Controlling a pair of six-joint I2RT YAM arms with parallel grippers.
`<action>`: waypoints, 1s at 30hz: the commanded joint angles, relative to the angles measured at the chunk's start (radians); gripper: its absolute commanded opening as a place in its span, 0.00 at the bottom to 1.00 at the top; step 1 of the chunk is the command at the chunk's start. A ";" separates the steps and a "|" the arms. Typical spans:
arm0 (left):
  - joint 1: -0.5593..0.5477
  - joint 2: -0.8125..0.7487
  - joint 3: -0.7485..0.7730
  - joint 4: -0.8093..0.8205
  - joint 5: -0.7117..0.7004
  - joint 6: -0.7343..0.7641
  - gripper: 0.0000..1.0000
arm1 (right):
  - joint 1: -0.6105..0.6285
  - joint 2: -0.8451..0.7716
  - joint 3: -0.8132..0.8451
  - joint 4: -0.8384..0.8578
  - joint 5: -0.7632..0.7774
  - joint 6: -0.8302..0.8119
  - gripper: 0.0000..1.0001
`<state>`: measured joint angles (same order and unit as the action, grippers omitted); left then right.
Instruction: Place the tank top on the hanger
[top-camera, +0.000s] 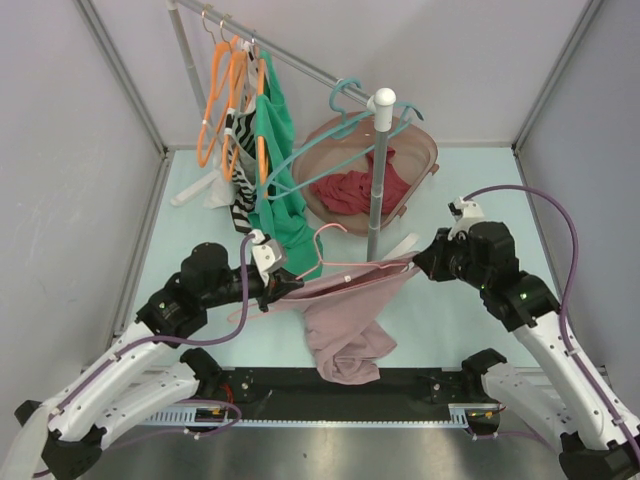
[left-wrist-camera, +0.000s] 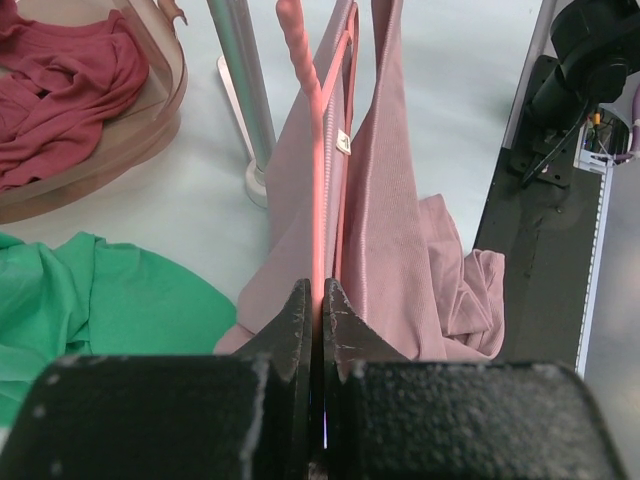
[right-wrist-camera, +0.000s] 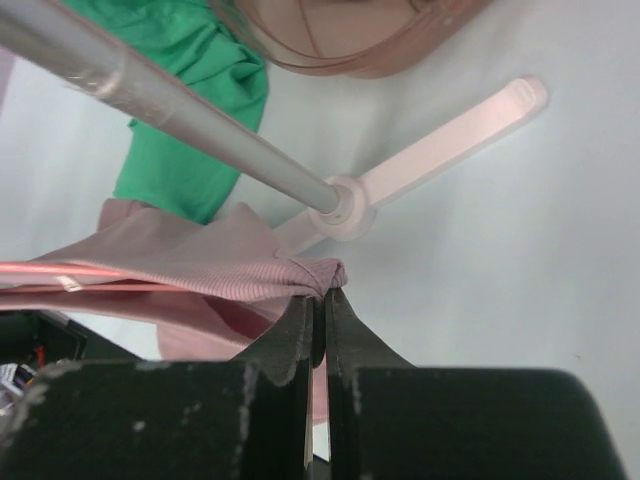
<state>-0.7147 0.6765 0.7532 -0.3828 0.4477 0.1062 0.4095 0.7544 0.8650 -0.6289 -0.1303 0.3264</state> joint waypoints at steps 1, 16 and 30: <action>0.009 0.008 0.006 0.028 0.008 0.007 0.00 | 0.093 0.005 0.074 0.069 0.006 0.045 0.00; 0.009 0.003 0.005 0.030 -0.015 0.003 0.00 | 0.466 0.152 0.149 0.124 0.235 0.076 0.00; 0.009 -0.005 0.041 0.001 -0.063 -0.034 0.00 | 0.460 0.092 0.175 0.054 0.251 0.040 0.95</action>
<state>-0.7147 0.6888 0.7528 -0.4049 0.3946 0.1017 0.8707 0.8719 0.9867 -0.5632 0.0868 0.3847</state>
